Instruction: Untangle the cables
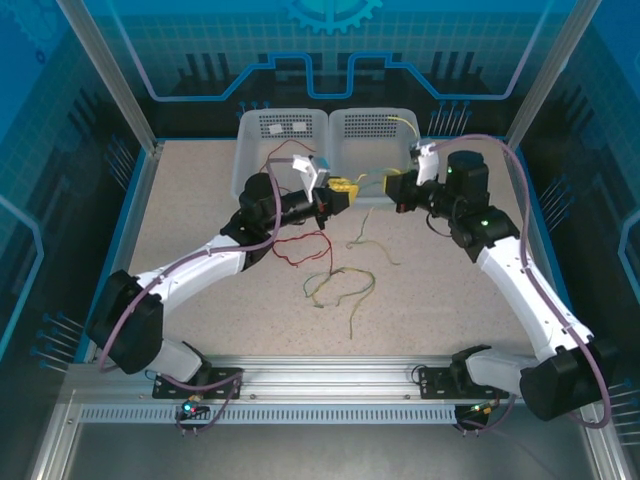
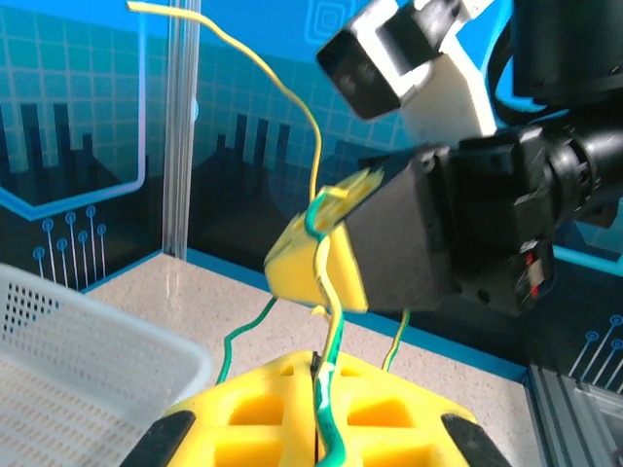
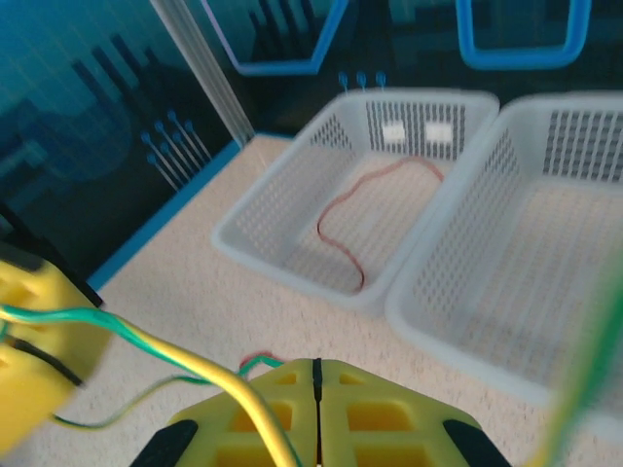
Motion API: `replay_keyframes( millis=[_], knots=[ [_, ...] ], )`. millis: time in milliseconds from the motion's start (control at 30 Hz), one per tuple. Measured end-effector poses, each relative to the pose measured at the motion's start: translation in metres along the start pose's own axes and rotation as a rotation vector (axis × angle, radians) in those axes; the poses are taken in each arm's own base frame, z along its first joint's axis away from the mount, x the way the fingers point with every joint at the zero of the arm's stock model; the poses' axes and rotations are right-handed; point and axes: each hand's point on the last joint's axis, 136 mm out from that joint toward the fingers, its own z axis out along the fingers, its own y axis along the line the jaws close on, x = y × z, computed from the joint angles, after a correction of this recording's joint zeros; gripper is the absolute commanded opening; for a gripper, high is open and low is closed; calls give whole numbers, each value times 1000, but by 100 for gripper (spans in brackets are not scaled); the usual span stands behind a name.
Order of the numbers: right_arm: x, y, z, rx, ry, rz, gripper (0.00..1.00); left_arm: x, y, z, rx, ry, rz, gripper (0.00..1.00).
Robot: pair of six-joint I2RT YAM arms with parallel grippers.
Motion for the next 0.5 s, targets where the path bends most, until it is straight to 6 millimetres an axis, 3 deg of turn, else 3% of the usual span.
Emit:
replay_keyframes(
  millis=[67,167,333,500],
  knots=[
    [-26,5,-7,-6,-39,4,0,-12,2,7,6,-26,17,5],
    [-61,11,-7,-32,-73,6,0,-30,2,14,15,-69,39,2],
    [-89,10,7,-58,-69,10,0,-44,5,20,15,-112,54,3],
    [-115,2,27,-56,-88,-33,0,-57,22,32,-26,-143,93,3]
  ],
)
